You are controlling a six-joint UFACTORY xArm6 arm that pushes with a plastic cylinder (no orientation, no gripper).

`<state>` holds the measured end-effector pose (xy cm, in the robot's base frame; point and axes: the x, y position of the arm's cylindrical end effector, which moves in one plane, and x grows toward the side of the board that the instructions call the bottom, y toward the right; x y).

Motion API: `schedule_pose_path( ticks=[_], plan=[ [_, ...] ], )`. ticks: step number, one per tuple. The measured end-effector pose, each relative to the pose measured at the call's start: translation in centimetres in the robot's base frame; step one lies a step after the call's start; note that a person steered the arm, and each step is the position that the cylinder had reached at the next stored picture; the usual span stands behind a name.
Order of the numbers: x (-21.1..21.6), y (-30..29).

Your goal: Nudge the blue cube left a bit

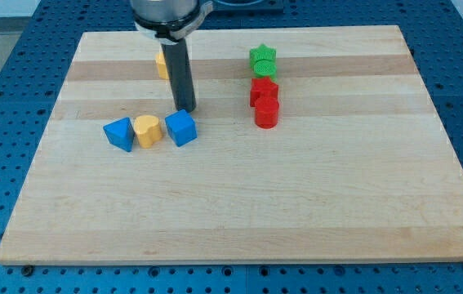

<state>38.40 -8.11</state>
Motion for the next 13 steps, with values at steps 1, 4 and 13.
schedule_pose_path(
  ticks=[1,4,13],
  plan=[
    [0.0,2.4],
    [3.0,2.7],
    [6.3,1.9]
  ],
)
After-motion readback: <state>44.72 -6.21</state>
